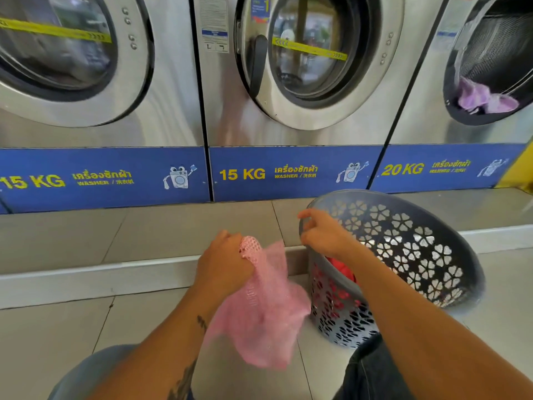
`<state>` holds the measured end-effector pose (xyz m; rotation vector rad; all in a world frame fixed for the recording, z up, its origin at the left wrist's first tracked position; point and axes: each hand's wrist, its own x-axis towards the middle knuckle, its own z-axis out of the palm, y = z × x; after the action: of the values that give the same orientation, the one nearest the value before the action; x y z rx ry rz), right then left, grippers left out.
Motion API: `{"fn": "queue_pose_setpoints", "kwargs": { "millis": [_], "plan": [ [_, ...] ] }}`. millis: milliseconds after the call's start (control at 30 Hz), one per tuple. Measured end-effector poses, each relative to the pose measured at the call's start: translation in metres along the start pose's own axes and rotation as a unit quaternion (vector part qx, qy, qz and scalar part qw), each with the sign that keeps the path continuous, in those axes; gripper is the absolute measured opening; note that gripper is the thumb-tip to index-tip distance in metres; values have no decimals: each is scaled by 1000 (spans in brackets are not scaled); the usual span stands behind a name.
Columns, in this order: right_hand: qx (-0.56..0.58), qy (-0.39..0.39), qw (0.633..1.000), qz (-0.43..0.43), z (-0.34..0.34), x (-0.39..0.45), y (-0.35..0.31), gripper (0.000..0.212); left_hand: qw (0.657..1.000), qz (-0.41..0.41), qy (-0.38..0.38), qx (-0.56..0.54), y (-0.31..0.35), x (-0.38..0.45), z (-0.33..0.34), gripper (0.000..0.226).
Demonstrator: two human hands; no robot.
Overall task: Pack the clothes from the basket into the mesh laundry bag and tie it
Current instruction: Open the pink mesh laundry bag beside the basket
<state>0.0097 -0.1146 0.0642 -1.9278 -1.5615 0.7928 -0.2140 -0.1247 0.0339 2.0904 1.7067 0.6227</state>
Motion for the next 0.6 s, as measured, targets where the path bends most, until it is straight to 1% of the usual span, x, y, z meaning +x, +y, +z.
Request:
{"fn": "queue_pose_setpoints", "kwargs": {
  "millis": [33,67,133,200,267,333,400,433,500,533,567,600],
  "plan": [
    [-28,38,999,7,-1,0,8,57,1000,-5,-9,16,-1,1,3,14],
    [-56,51,997,19,-2,0,16,58,999,-6,-15,29,-2,2,6,15],
    [-85,51,995,17,2,-2,28,58,999,-6,-19,35,1,3,11,14],
    [-94,77,992,-33,12,-4,31,54,1000,-7,-14,19,5,5,14,9],
    [-58,95,990,-84,23,-8,25,47,1000,-15,-13,-1,8,8,15,8],
    [2,55,992,-110,38,-16,19,42,999,-31,-21,-27,9,10,14,13],
    [42,-16,991,-127,56,-27,20,40,998,-50,-17,-47,11,11,13,17],
    [66,-60,988,-128,65,-32,22,45,997,-57,-11,-52,11,11,11,17],
    [126,-143,976,-101,82,-41,26,58,996,-66,-6,-67,13,10,10,12],
    [145,-165,971,-90,90,-43,28,57,995,-66,-9,-73,13,8,9,9],
    [147,-165,971,-86,97,-44,28,48,995,-65,-12,-72,12,7,8,7],
    [133,-140,977,-87,101,-44,27,32,996,-62,-17,-67,11,5,6,7]
  ]
}}
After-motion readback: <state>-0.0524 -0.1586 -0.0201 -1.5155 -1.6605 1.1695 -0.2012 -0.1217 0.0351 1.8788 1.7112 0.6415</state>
